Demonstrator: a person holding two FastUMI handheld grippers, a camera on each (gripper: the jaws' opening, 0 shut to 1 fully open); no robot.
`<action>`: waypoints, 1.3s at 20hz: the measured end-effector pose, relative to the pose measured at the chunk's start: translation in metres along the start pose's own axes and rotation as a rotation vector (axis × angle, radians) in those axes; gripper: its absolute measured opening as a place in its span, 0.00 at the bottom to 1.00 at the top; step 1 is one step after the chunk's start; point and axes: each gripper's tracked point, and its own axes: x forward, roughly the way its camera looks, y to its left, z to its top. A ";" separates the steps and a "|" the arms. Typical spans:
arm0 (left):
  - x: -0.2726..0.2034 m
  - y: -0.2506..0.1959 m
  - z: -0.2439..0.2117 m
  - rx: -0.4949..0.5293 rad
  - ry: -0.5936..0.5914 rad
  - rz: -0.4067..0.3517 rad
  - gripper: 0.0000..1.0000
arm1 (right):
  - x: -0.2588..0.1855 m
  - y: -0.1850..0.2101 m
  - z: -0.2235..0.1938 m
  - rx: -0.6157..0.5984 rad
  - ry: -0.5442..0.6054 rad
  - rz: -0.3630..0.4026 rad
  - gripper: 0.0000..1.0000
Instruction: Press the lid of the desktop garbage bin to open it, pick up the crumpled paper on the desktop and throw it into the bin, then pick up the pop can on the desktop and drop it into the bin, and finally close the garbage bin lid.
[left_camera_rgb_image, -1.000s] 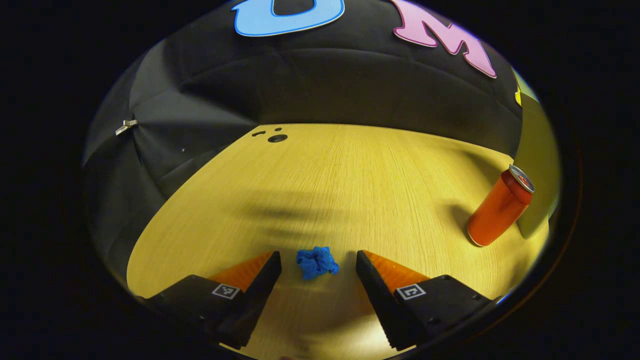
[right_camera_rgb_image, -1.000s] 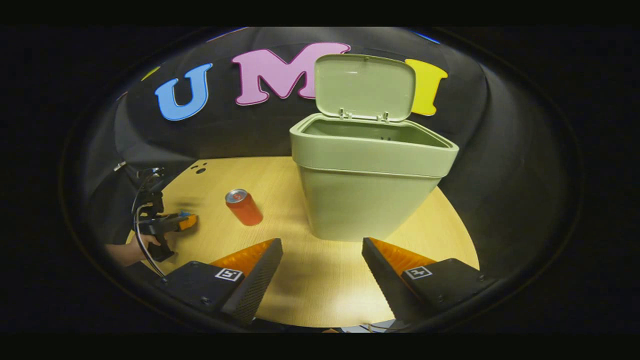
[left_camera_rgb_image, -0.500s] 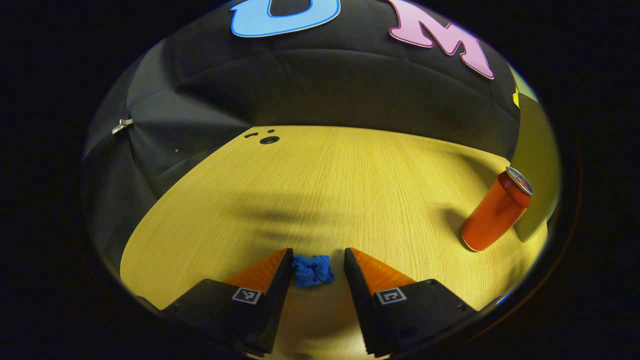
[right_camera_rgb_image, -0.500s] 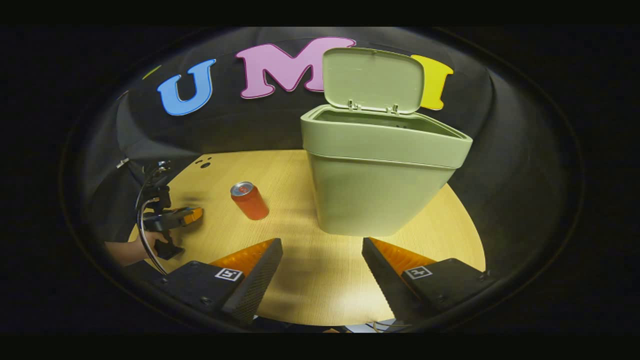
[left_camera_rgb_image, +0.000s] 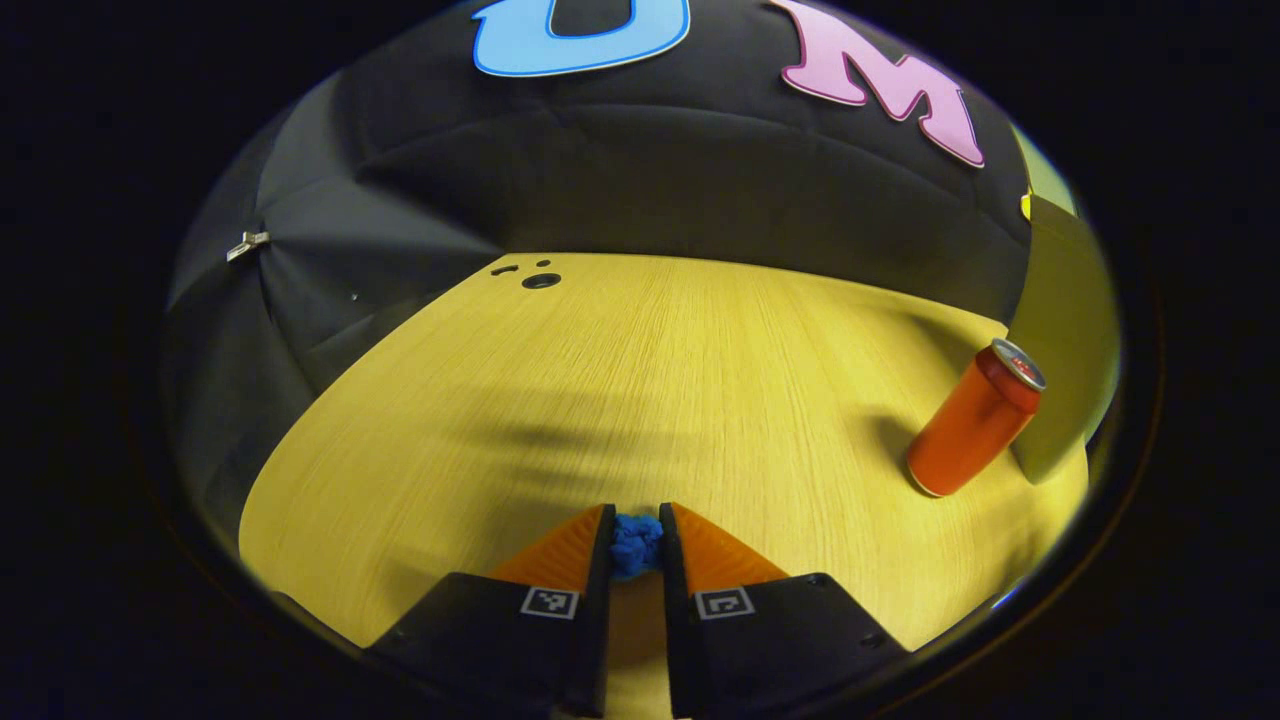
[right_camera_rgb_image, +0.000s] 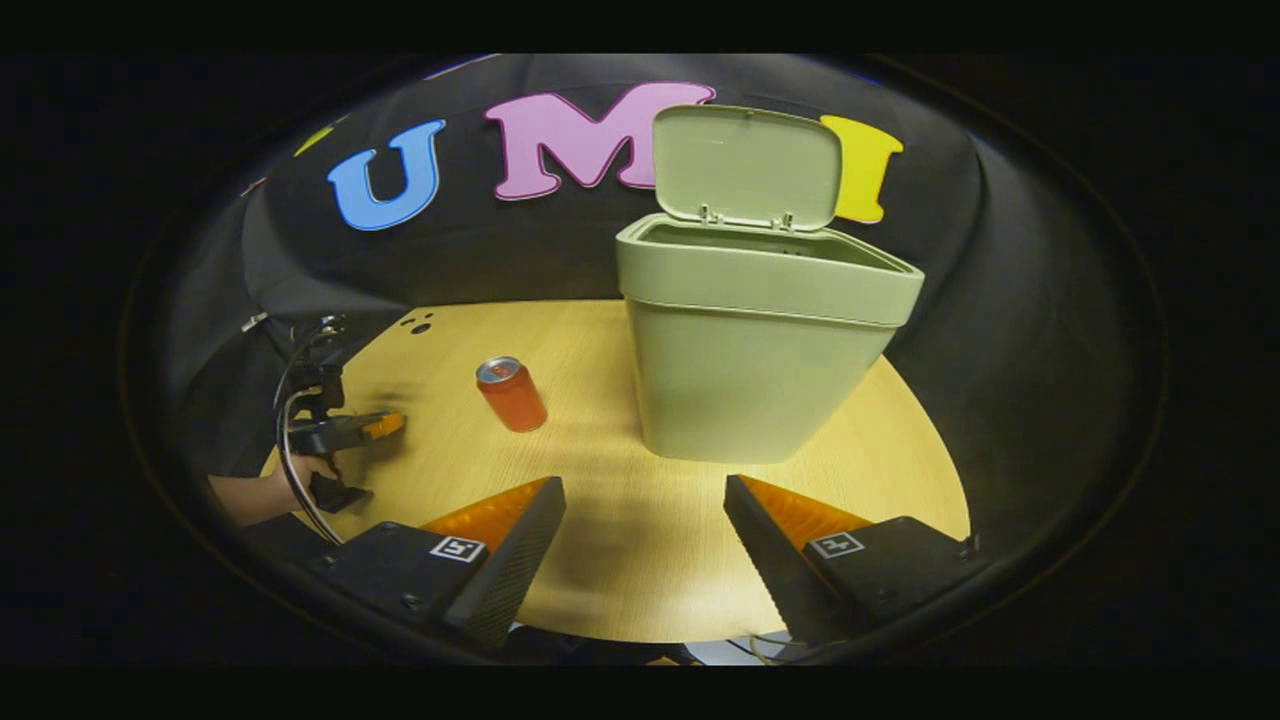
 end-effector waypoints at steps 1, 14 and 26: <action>-0.011 -0.002 0.006 -0.002 -0.020 -0.010 0.31 | -0.004 0.004 -0.002 0.001 -0.005 0.005 1.00; -0.166 -0.034 0.081 0.144 -0.199 -0.244 0.31 | -0.061 0.024 -0.045 0.056 -0.055 -0.040 1.00; -0.222 -0.206 0.196 0.241 -0.380 -0.453 0.30 | -0.040 -0.044 -0.021 0.106 -0.094 -0.028 1.00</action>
